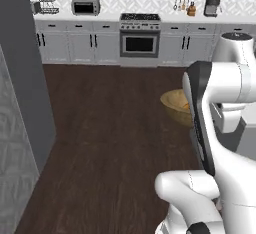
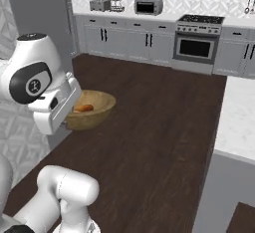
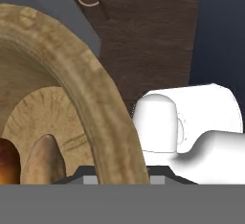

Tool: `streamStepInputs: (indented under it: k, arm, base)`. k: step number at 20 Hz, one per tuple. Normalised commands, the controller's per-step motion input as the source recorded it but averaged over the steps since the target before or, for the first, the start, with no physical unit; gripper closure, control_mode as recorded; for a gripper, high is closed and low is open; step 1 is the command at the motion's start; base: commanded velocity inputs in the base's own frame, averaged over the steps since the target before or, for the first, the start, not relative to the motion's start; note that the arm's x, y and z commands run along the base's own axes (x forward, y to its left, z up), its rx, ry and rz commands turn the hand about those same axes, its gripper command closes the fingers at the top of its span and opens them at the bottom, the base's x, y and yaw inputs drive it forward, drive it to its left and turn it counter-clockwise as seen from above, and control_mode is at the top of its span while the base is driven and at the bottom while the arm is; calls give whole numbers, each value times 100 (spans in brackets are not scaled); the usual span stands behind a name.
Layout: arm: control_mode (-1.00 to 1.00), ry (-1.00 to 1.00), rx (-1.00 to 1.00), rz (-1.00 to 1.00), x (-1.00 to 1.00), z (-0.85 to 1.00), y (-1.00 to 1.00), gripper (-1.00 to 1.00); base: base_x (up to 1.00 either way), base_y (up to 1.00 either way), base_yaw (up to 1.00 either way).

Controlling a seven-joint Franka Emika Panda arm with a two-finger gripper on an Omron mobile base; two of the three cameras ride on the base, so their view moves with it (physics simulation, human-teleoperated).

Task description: Pick the chicken drumstick and sweet potato from their plates and place them in the bowl. Then put the bowl in the fridge.

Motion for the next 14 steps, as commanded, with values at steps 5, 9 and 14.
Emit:
streamStepInputs:
  k: [5, 9, 14]
  arm:
    - [100, 0, 0, 0, 0, 0, 0, 100]
    - [100, 0, 0, 0, 0, 0, 0, 100]
    - [100, 0, 0, 0, 0, 0, 0, 100]
  base:
    - [95, 95, -38]
    - [100, 53, -29]
    - [100, 0, -12]
